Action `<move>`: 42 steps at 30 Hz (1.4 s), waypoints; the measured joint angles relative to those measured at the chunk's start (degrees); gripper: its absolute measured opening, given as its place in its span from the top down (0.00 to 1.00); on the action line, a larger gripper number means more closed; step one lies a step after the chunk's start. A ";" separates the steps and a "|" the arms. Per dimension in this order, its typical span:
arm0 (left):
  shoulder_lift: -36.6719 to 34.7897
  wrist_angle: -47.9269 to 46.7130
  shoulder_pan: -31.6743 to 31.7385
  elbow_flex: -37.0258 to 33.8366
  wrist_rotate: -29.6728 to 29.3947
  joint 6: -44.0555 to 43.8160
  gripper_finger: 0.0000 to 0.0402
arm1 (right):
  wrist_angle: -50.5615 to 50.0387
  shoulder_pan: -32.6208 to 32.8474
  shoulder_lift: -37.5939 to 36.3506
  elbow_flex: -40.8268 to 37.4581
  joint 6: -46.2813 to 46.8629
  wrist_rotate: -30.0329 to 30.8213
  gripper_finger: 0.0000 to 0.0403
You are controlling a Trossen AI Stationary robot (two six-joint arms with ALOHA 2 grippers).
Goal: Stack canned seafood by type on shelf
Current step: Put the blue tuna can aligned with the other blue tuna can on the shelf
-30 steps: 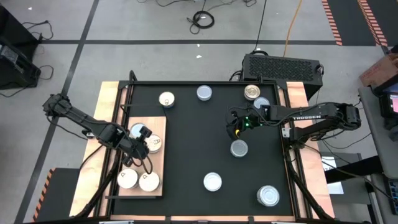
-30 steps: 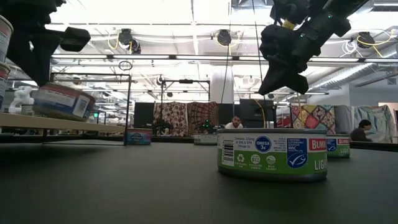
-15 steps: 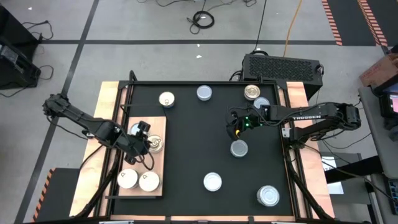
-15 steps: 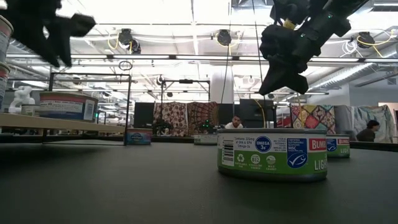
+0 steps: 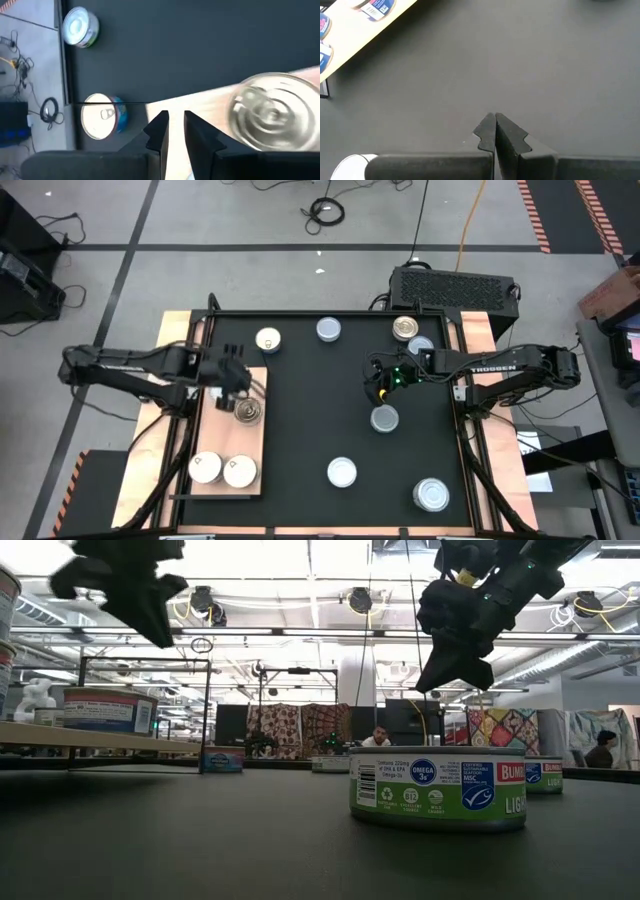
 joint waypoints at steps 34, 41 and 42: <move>19.82 2.99 18.10 -0.02 37.18 6.02 0.86 | -0.10 5.77 0.00 -0.02 -1.18 0.22 1.00; 19.98 0.21 17.96 -0.02 40.20 5.95 0.86 | -0.12 6.72 0.00 -0.02 -1.18 1.62 1.00; 19.98 -0.27 17.92 -0.02 40.18 5.93 0.86 | -0.12 6.74 0.00 -0.02 -1.18 1.62 1.00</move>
